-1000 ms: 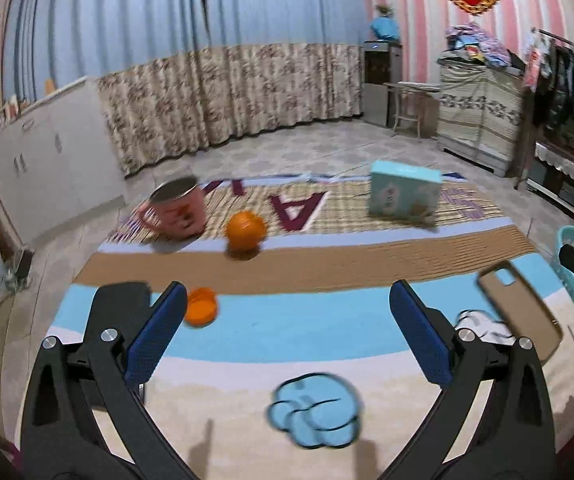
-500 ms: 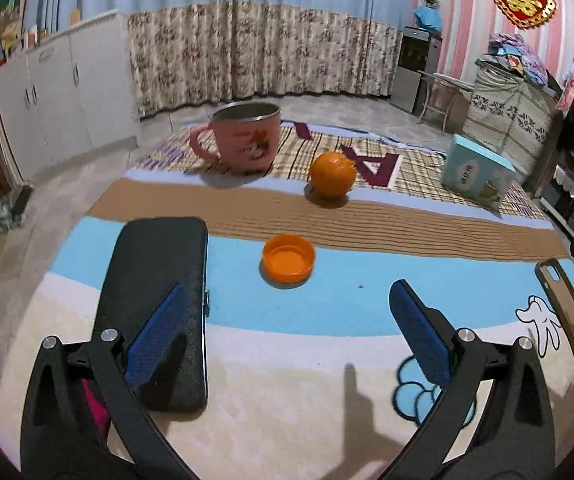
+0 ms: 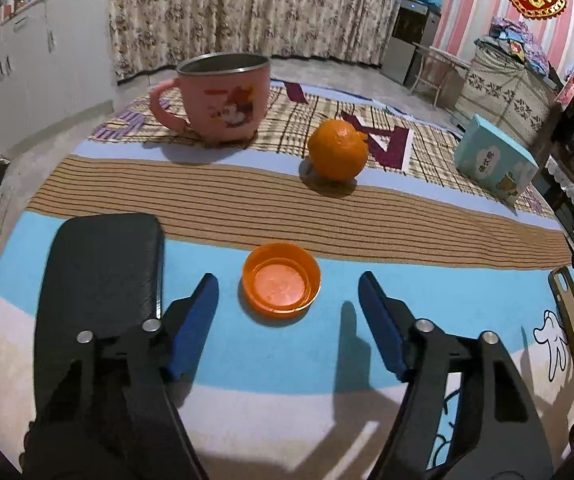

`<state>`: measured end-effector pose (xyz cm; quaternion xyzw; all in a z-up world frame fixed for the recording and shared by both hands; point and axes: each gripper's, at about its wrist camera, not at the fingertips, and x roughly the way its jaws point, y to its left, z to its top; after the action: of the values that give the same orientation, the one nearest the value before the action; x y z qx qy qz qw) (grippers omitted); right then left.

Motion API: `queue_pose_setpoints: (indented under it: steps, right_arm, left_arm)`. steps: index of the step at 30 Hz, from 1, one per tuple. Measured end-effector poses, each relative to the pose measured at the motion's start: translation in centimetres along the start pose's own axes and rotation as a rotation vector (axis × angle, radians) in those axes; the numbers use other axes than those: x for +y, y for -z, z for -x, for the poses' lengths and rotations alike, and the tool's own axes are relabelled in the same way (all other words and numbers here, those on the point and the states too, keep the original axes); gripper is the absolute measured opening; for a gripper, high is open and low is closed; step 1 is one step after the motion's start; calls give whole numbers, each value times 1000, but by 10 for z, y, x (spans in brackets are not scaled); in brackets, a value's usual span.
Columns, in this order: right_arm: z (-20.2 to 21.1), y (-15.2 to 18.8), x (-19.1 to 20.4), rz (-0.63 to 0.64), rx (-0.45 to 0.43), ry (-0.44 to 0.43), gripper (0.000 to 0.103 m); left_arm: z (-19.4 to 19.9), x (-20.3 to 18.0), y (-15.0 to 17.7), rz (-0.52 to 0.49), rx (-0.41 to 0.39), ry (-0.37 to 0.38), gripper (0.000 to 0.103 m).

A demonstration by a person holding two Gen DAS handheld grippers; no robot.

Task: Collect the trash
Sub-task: 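Grasp the small orange cup with the left tool while the right tool reaches the orange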

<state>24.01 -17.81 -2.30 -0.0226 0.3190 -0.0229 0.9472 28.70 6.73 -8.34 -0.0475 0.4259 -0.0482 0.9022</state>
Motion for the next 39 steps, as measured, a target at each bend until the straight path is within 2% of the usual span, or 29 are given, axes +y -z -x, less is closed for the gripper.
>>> queue_pose_setpoints:
  steps: [3,5,8,14,20,30,37,38,39]
  right_arm:
    - [-4,-5,10,15,3,-10,98]
    - [-6,-8,17,22,5,-18,98]
    - [-8,-16,36,48,3,-37,98]
    - [-16,-29,82,100,3,-84,98]
    - [-38,-36,133,146,26,-125,98]
    - [-90,-56,187,162,85,-128,98]
    - [-118,-56,203,192,140,-127,97]
    - [-120,-55,205,202,142,-125,94]
    - [-122,-55,207,212,148,-130,87]
  left_arm:
    - [-3,-2,-1,-11,8,3,52]
    - [-4,-3,-2,-17,10,1,39]
    - [-1,0,-2,-15,6,15,39]
    - [37,12,-9,-58,-83,-2,39]
    - [65,60,-31,-42,-160,-58,39]
    - [57,142,-40,69,-172,-89,39]
    - [44,167,-43,111,-167,-108,39]
    - [43,168,-44,115,-166,-106,39]
    - [42,169,-44,122,-166,-104,39]
